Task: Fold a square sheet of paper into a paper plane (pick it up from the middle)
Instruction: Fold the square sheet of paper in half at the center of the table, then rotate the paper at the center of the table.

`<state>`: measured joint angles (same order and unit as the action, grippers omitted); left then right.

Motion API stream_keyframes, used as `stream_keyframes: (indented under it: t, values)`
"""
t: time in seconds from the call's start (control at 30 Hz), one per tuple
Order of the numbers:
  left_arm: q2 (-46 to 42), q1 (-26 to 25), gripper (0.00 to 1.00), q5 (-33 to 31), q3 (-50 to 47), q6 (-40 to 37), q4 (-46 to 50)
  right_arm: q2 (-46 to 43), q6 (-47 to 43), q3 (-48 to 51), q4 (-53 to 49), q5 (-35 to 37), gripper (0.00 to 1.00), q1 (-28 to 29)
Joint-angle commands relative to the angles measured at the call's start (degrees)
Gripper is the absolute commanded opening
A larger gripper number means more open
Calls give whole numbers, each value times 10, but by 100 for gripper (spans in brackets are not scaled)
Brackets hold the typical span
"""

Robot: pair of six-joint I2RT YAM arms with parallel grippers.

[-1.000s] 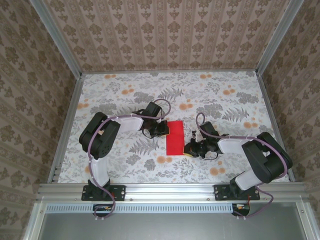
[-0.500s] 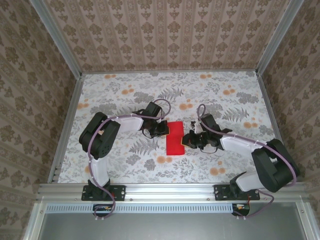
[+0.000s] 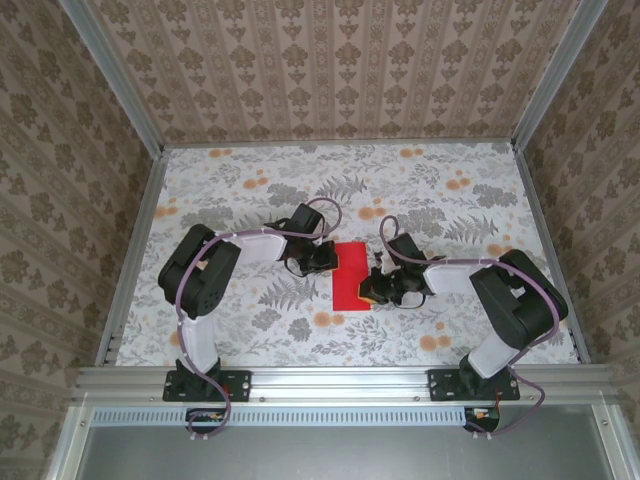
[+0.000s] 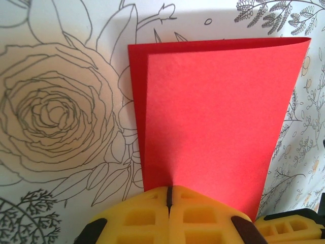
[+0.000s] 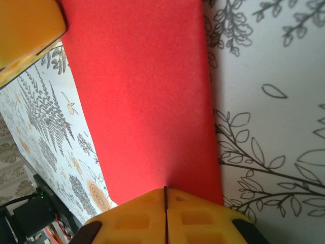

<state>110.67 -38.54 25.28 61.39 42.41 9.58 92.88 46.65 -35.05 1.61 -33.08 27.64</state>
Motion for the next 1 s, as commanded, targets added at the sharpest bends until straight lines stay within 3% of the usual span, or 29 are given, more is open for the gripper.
stream_keyframes:
  t: [0.0,0.2,0.33,0.47,0.63,0.97]
  values:
    - [91,6,0,-149,-58,-8,109,-12,-2,43,-47,13,8,4]
    - [88,8,0,-148,-59,-13,107,-86,-9,88,-101,26,8,4]
    - [84,8,0,-147,-48,-33,111,-159,-17,38,-126,46,9,4]
    - [71,8,0,-159,-24,-88,137,-191,-41,-31,-166,115,9,2]
    - [37,11,0,-157,-3,-188,176,-122,-66,-91,-160,145,9,-3]
    - [-1,32,0,-118,36,-336,203,60,-51,-186,-73,73,9,3]
